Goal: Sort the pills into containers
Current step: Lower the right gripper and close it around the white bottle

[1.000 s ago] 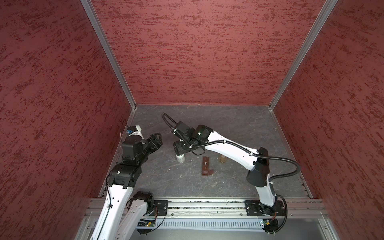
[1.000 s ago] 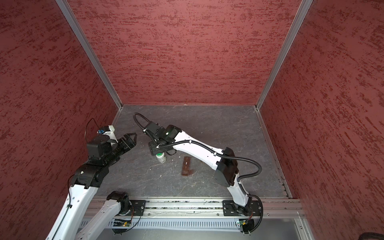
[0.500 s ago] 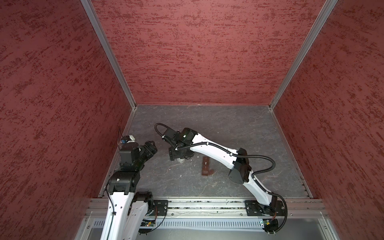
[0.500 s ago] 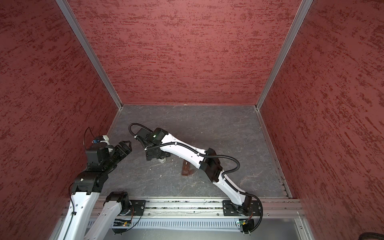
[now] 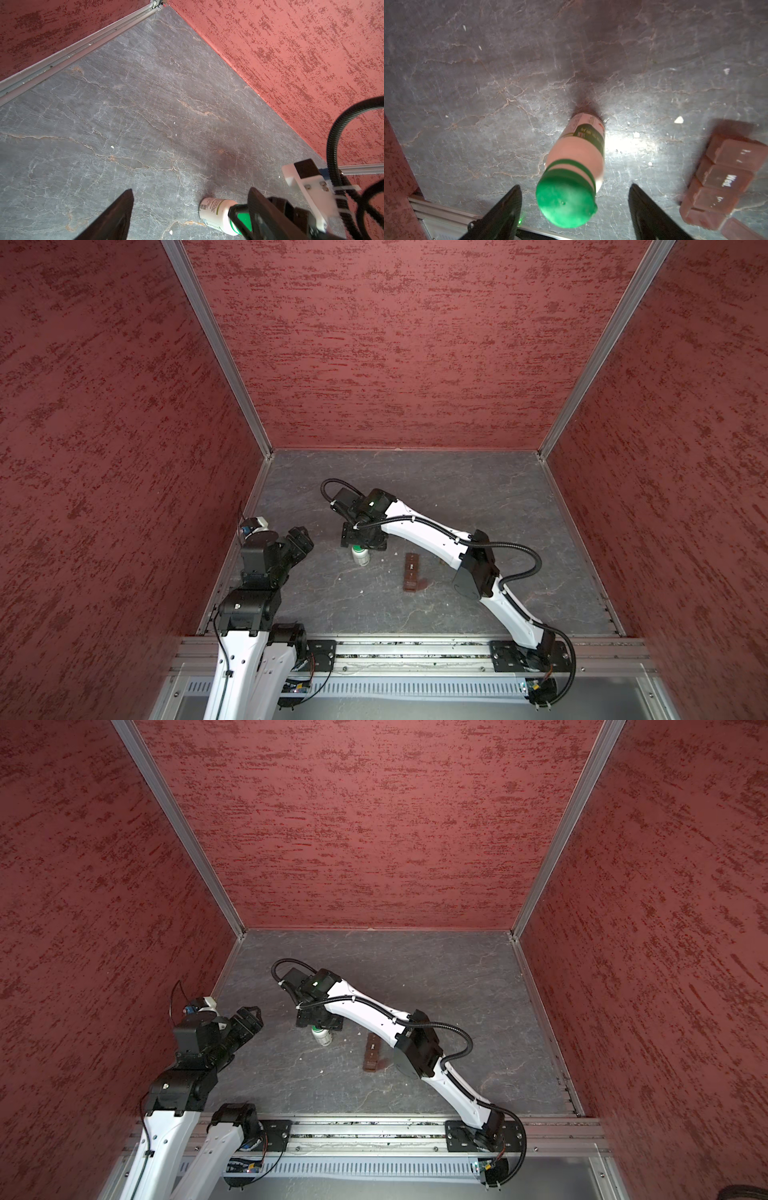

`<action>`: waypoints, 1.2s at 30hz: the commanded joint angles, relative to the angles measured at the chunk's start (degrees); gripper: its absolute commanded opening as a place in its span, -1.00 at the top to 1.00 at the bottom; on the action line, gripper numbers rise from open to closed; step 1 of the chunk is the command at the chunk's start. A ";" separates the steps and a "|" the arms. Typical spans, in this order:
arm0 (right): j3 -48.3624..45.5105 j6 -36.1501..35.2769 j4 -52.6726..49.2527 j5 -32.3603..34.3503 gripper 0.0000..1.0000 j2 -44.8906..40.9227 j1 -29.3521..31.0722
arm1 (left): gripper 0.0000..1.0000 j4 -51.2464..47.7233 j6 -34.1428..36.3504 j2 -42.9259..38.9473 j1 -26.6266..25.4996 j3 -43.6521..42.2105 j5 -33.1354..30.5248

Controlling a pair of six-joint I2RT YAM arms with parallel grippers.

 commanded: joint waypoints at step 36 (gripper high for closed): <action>4.19 2.67 -2.16 1.61 -0.02 5.41 1.46 | -0.74 1.31 -0.68 -2.19 -2.03 -3.48 -1.18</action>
